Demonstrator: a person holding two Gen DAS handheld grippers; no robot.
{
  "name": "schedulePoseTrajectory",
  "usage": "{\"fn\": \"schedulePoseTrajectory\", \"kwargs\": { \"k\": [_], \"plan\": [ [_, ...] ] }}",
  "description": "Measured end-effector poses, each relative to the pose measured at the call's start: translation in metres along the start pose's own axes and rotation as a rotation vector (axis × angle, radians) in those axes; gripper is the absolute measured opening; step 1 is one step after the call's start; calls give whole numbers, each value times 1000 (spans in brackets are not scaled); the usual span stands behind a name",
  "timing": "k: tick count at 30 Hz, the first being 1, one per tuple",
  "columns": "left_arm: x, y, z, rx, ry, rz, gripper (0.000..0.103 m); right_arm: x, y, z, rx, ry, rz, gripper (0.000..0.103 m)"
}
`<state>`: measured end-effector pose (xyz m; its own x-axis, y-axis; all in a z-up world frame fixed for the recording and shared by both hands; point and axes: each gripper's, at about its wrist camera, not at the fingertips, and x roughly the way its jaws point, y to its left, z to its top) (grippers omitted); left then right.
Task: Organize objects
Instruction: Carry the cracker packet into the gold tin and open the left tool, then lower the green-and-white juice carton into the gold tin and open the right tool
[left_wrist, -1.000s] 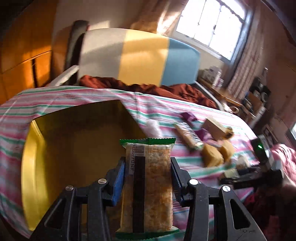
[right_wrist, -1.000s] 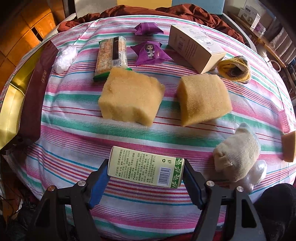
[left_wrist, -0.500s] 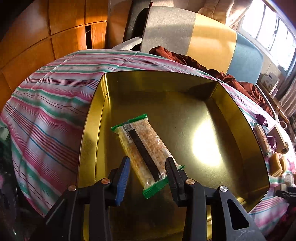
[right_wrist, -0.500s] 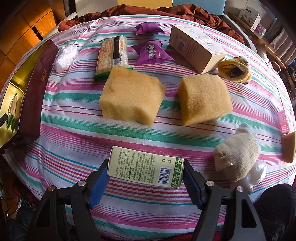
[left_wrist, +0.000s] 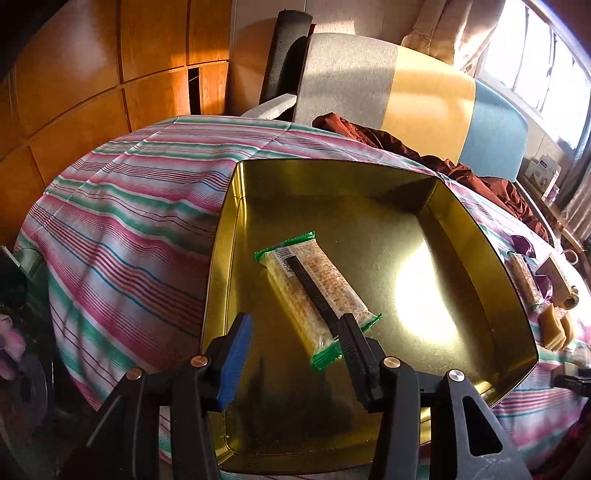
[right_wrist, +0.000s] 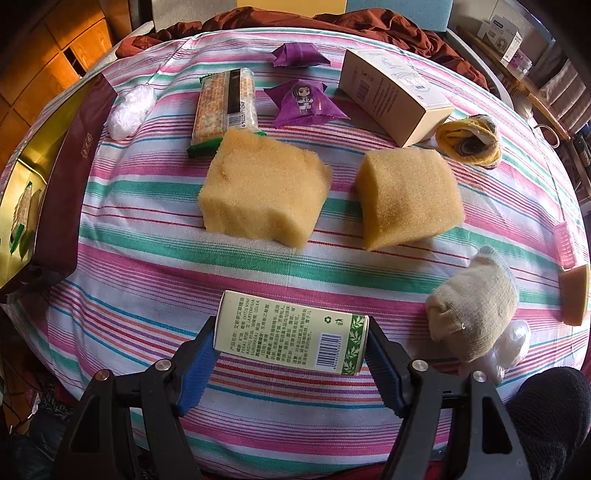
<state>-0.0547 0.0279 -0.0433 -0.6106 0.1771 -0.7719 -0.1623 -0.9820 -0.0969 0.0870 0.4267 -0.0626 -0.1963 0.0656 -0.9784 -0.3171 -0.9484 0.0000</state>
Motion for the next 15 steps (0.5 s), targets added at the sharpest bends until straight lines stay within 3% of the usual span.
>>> {"fn": "schedulePoseTrajectory", "kwargs": {
  "k": [5, 7, 12, 15],
  "plan": [
    [-11, 3, -4, 1, -29, 11, 61, 1, 1, -2, -9, -4, -5, 75],
    [-14, 4, -5, 0, -37, 6, 71, 0, 1, -3, -11, -7, -10, 75],
    [-20, 5, -8, 4, -49, 7, 84, -4, 2, -7, -15, -40, -26, 75],
    [-24, 5, -10, 0, -53, 4, 85, -11, 1, -11, -10, -82, -18, 75]
  ]
}}
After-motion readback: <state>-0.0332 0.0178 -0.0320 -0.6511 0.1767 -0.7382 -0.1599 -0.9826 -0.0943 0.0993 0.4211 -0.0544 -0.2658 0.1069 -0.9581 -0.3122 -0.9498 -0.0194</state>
